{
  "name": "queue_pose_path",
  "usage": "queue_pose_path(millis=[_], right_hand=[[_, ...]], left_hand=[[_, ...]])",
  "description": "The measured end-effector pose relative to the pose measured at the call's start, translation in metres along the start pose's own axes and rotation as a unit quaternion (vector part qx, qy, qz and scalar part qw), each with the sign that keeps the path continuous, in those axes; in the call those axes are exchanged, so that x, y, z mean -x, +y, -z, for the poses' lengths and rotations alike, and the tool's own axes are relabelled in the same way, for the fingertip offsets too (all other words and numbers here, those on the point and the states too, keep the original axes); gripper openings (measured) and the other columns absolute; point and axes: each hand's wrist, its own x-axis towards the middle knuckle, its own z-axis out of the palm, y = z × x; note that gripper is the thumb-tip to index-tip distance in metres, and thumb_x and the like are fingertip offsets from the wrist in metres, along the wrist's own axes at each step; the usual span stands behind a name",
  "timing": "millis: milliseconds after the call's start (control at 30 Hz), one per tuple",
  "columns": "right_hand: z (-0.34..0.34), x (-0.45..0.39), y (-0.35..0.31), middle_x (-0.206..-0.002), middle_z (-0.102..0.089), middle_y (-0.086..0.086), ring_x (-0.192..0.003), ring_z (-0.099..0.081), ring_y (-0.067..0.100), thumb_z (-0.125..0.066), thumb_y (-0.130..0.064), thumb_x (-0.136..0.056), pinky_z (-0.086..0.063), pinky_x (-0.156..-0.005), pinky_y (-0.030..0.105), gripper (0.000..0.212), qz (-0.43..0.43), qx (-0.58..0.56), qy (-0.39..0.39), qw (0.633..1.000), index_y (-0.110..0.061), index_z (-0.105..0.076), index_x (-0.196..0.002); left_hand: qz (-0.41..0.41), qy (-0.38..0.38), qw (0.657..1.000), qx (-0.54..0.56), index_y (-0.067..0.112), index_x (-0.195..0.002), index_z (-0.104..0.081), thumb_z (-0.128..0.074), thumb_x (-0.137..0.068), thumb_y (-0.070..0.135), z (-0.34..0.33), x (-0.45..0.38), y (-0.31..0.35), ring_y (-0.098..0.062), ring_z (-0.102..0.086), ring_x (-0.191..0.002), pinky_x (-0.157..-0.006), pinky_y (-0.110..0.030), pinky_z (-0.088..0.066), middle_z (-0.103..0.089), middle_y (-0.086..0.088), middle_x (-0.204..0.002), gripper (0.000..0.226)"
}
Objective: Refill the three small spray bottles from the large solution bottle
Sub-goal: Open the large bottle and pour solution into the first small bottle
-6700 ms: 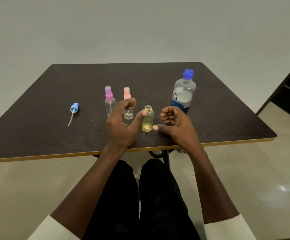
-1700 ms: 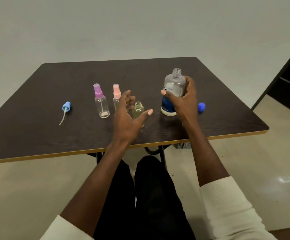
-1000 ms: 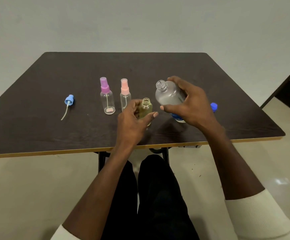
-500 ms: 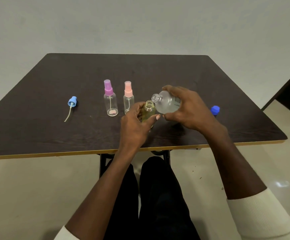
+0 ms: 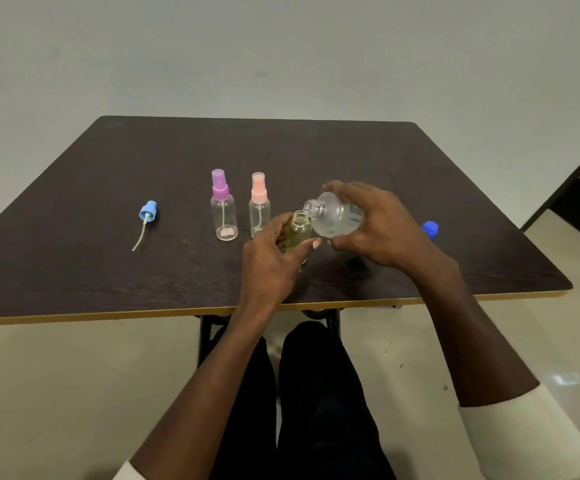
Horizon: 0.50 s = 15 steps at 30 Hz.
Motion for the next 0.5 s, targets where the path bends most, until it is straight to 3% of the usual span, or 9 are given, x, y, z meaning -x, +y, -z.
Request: queue_pose_path(millis=[367,500], right_hand=[[0.0065,-0.0036,-0.0036,-0.136,-0.054,0.0,-0.115,-0.054,0.02,-0.081,-0.026,-0.069,-0.05,-0.095,0.044,0.079,-0.005,0.04,-0.017,0.999,-0.025,-0.048,-0.14],[0.0089,-0.0037,-0.0057,-0.136,-0.053,0.001,-0.116,-0.053,0.02,-0.082,-0.023,-0.069,-0.048,-0.095,0.037,0.079,-0.003,0.047,-0.018,0.999,-0.024,-0.048,-0.141]], left_hand=[[0.002,-0.013,1.0,0.012,0.02,-0.125,-0.069,-0.084,-0.078,0.031,0.0001,0.0,-0.0002,-0.014,-0.073,-0.104,-0.093,-0.046,-0.059,-0.077,0.006,-0.11,0.05],[0.0,-0.013,1.0,0.008,0.031,-0.122,-0.069,-0.084,-0.078,0.031,-0.0004,0.0,0.0003,-0.012,-0.073,-0.103,-0.093,-0.046,-0.059,-0.077,0.008,-0.109,0.047]])
